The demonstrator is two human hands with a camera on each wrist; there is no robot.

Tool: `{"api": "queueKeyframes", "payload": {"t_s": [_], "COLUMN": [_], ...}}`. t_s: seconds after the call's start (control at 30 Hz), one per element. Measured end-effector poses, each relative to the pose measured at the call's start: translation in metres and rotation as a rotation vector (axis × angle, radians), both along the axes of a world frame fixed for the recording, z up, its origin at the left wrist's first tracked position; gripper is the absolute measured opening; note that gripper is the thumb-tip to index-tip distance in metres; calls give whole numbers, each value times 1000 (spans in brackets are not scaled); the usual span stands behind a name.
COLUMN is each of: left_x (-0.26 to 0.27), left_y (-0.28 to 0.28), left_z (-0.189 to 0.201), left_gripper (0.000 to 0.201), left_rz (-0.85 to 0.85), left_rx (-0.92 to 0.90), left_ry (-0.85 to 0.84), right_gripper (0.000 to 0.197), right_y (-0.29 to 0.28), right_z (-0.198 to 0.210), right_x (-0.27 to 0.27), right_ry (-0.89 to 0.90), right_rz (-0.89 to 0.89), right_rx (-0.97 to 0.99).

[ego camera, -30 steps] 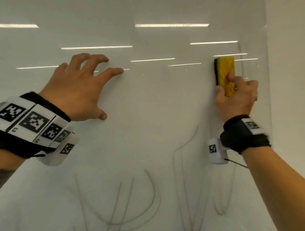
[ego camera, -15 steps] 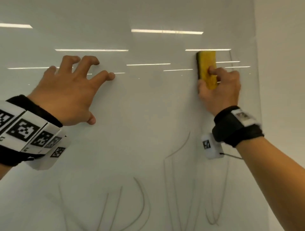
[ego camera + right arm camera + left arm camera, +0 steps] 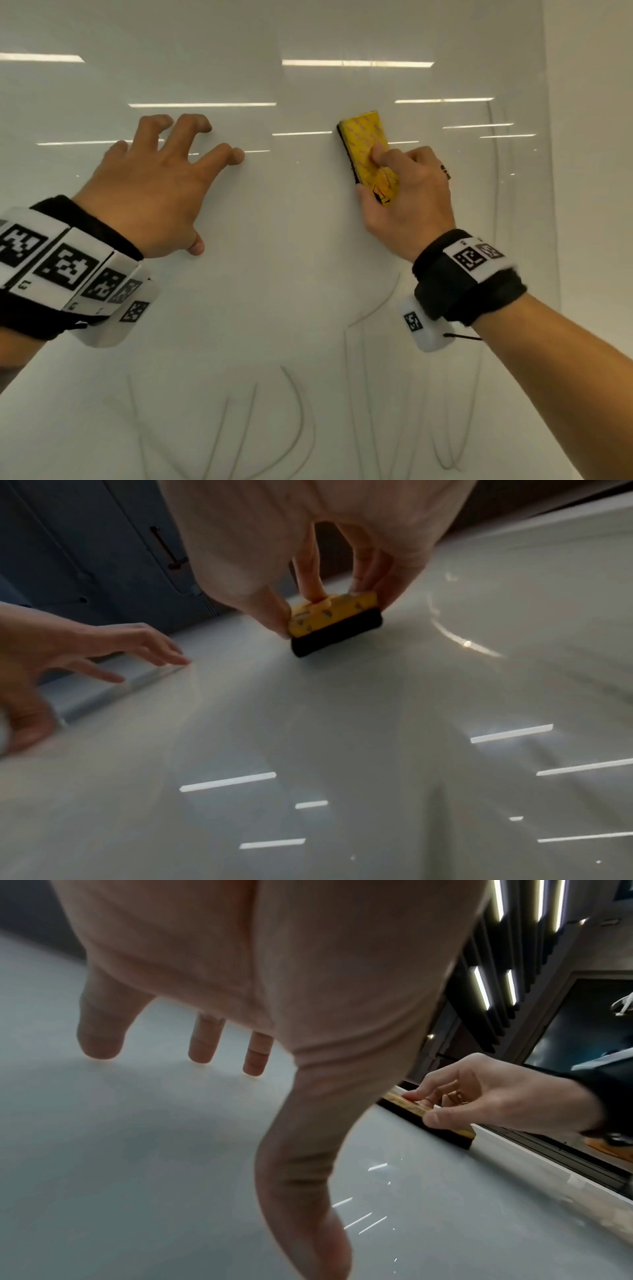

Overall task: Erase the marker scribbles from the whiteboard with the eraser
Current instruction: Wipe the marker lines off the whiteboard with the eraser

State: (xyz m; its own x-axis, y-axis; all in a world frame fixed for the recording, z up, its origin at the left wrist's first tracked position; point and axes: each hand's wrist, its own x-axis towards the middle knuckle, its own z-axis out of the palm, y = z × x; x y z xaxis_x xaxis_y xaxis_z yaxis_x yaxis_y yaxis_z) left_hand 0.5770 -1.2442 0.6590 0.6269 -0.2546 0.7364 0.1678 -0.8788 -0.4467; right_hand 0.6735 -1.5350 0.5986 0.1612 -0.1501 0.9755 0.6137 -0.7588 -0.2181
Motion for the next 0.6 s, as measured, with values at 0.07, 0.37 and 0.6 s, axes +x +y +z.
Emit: {"api": "queueKeyframes", "payload": {"t_s": [0.07, 0.37, 0.6], "left_x": [1, 3, 7], "left_y": [0, 7, 10], "left_z": [-1, -2, -3], "left_gripper": [130, 129, 132], "left_rz": [0, -24, -26], "left_rx": [2, 12, 20], "left_ry": [4, -12, -32], "right_gripper": [46, 43, 45], "right_y": [-8, 20, -43], "right_z": [11, -12, 41], "right_x": [-1, -6, 10], "right_ry": [2, -55, 45], "right_rz": [-70, -29, -183], "right_rx": [-34, -329, 56]}}
